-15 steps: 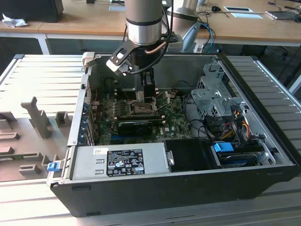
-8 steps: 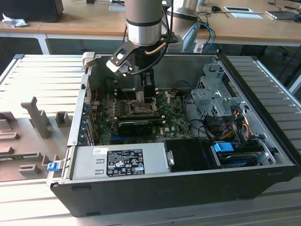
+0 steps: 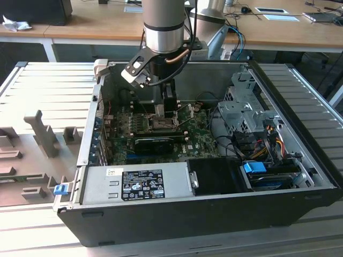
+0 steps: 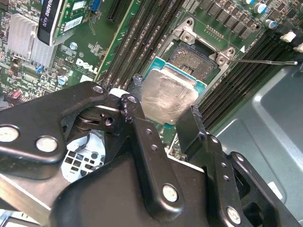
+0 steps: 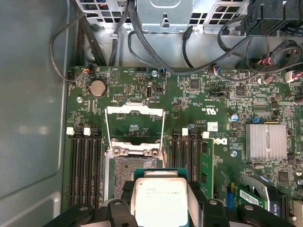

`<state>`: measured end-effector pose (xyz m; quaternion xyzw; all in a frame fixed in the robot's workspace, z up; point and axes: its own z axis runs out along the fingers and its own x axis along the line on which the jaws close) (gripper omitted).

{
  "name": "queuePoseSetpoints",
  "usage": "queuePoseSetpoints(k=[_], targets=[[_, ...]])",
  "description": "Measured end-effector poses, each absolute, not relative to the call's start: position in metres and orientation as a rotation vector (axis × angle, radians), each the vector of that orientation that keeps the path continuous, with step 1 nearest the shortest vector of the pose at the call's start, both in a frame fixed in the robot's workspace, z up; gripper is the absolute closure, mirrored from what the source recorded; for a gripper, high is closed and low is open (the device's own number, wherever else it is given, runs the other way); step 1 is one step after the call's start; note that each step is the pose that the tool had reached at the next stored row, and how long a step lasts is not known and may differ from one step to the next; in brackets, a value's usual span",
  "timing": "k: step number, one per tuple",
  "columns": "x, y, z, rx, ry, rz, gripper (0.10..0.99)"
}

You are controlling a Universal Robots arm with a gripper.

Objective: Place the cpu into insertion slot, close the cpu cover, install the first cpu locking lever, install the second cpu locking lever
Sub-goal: 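Place the cpu into insertion slot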

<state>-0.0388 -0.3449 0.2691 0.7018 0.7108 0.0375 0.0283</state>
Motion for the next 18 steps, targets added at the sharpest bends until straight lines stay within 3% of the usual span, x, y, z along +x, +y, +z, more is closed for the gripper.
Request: queuePoseSetpoints(k=[18], targets=[[-0.0389,-0.3444,0.2630,2.166,2.194,0.116,0.557]])
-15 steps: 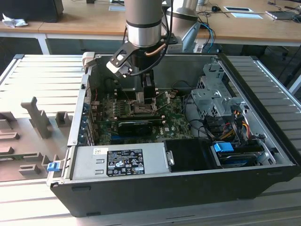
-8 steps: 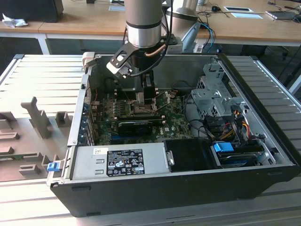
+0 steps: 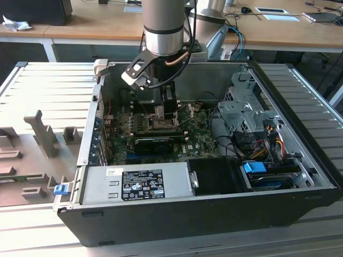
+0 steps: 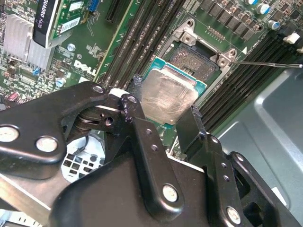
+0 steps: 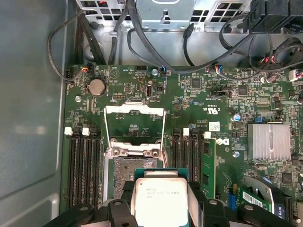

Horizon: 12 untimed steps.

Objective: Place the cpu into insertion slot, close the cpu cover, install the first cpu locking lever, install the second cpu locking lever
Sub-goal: 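Place the cpu into insertion slot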

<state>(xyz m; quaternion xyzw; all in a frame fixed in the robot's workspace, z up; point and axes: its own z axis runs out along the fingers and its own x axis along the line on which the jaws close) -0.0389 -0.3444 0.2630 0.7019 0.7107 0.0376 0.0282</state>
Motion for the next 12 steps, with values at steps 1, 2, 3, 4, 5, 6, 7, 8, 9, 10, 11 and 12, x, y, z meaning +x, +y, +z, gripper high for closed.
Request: queuePoseSetpoints(k=[1,2,3,4,5,6,7,8,9,10,11,12], targets=[[-0.039,-0.342,0.260,2.166,2.193,0.116,0.557],[-0.039,-0.340,0.257,2.168,2.192,0.116,0.557],[-0.039,-0.338,0.256,2.169,2.190,0.116,0.557],[-0.039,-0.336,0.254,2.171,2.189,0.116,0.557],[-0.039,-0.334,0.253,2.171,2.189,0.116,0.557],[-0.039,-0.332,0.250,2.171,2.188,0.117,0.557],[-0.039,-0.330,0.248,2.171,2.188,0.117,0.557],[-0.039,-0.330,0.247,2.172,2.187,0.117,0.557],[-0.040,-0.329,0.245,2.172,2.187,0.117,0.557],[-0.041,-0.328,0.243,2.172,2.187,0.117,0.557],[-0.042,-0.327,0.241,2.172,2.187,0.116,0.557],[-0.045,-0.327,0.239,2.172,2.186,0.117,0.557]])
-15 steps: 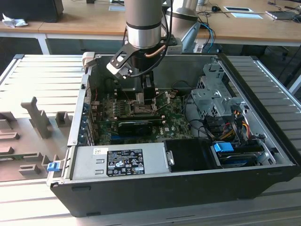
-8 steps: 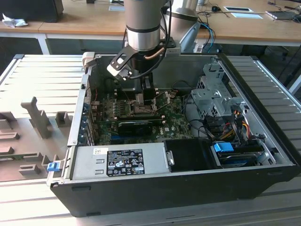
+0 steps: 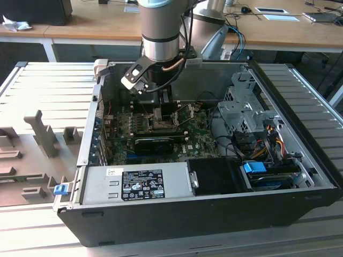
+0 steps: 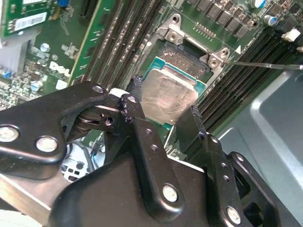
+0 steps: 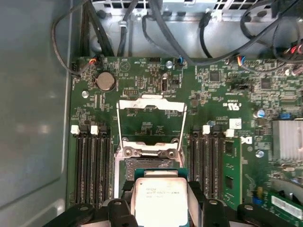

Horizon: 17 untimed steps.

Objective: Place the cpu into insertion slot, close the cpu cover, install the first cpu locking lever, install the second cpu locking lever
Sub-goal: 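Place the cpu into insertion slot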

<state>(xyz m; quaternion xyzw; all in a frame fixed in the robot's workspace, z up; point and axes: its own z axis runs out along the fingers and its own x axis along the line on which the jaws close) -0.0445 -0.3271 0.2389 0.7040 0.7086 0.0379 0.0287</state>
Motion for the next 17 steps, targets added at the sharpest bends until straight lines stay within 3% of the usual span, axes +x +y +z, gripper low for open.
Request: queuePoseSetpoints(k=[17], targets=[[-0.043,-0.316,0.208,2.199,2.156,0.114,0.557]])
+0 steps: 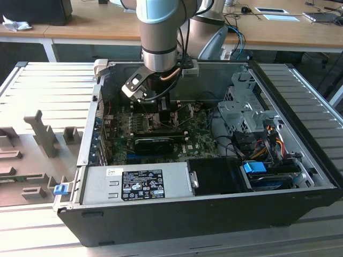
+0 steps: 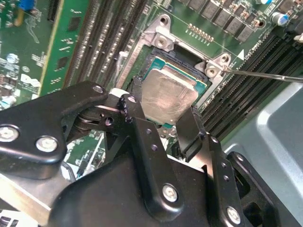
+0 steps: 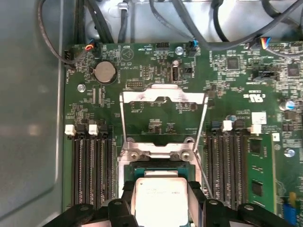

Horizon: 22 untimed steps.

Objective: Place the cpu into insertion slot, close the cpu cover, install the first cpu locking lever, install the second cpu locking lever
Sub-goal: 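Place the cpu into insertion slot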

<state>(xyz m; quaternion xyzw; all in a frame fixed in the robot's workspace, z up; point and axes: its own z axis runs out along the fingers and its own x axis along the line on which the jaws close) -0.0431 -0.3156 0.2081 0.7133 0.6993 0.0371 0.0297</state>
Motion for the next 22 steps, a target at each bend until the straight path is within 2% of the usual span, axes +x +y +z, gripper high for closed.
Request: queuePoseSetpoints(k=[11,12,18,19,20,22], targets=[[-0.043,-0.316,0.202,2.198,2.156,0.112,0.545],[-0.043,-0.316,0.202,2.198,2.156,0.112,0.482],[-0.043,-0.316,0.210,2.198,2.156,0.112,0.498],[-0.043,-0.316,0.210,2.199,2.156,0.111,0.627],[-0.043,-0.316,0.211,2.200,2.157,0.110,0.627],[-0.042,-0.316,0.213,2.201,2.158,0.107,0.745]])
